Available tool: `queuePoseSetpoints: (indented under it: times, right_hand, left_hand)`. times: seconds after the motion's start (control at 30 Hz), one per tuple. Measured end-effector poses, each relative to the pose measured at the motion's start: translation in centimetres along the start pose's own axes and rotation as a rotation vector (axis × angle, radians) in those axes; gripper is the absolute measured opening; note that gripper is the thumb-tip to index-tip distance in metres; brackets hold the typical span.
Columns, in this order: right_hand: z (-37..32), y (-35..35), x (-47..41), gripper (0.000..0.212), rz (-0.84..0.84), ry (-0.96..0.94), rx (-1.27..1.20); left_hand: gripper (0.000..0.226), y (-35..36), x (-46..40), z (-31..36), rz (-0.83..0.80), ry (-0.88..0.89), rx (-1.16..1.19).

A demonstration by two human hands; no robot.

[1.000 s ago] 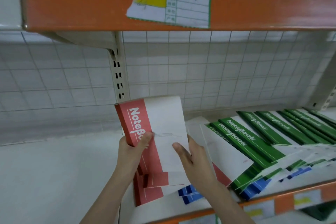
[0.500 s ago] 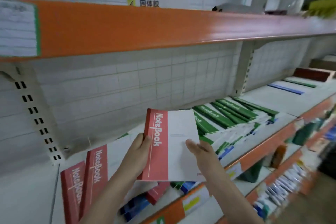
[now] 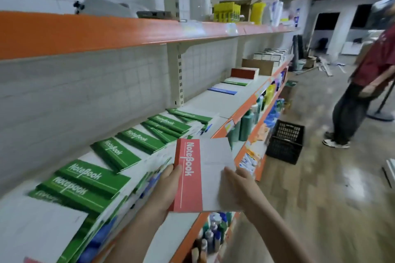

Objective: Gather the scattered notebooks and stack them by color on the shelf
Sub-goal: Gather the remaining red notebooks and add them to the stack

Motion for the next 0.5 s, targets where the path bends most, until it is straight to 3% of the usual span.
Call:
queuePoseSetpoints:
  times: [0.13,0.5]
  right_hand:
    - [1.1,-6.6,-1.8,0.017,0.083,0.033,-0.021]
    - [4.0,-18.4,-5.0,0.022,0.215,0.04,-0.022]
  left_hand:
    - [0.022,7.3,-1.7,0.3,-0.131,-0.013,0.011]
    - [0.03,21.1,-6.7,-0.9,-0.291,-0.052,-0.046]
Point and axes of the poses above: each hand's wrist, its own x-axis away from the middle knuckle, its own y-axis out of the palm, z = x × y, the point moved 5 cm from there along -x, towards the middle knuckle, and after that the axes turned 9 degrees about -y, right-handed, at the moved point
